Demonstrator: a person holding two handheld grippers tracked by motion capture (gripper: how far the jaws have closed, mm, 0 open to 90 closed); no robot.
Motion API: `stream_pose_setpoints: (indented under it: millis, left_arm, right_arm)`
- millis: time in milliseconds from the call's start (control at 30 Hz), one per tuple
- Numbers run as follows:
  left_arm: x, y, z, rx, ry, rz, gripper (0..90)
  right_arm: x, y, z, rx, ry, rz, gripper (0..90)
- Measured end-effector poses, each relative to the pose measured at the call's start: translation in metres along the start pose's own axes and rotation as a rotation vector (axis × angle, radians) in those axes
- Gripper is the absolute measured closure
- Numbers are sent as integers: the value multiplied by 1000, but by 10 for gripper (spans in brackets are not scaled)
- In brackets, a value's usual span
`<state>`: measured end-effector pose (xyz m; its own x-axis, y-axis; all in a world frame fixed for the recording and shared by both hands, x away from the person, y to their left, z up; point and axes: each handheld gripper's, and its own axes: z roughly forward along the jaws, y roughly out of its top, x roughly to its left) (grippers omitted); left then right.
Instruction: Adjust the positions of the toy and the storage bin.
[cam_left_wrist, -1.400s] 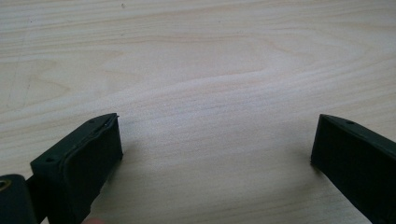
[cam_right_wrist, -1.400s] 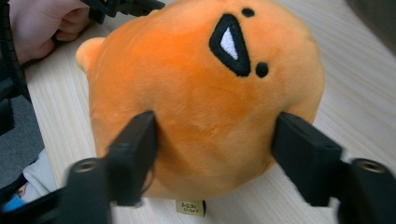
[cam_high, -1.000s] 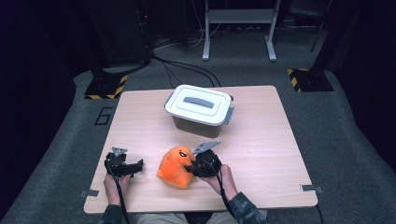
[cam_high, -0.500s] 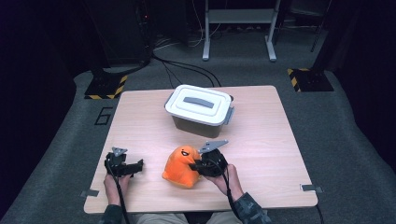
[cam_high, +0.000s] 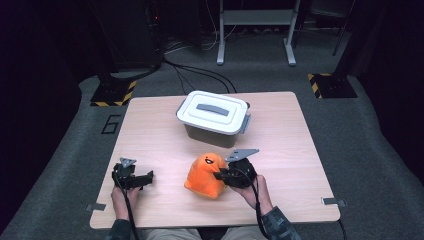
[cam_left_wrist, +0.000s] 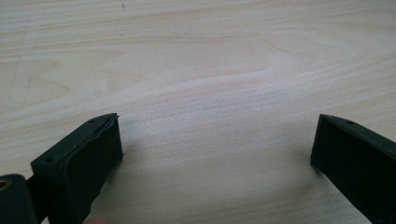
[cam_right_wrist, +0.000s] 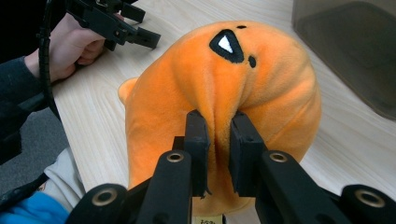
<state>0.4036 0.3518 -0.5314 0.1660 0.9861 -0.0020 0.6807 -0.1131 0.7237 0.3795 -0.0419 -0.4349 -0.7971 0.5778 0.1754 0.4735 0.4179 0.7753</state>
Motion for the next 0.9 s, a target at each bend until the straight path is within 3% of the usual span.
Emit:
stream_pose_setpoints:
  millis: [400,900]
  left_arm:
    - [0,0,0,0,2,-1,16]
    - [0,0,0,0,2,-2,16]
  right_arm:
    - [-8,-8,-21,13,-23,7,796]
    - [-27,-20,-54,8,-88,24,798]
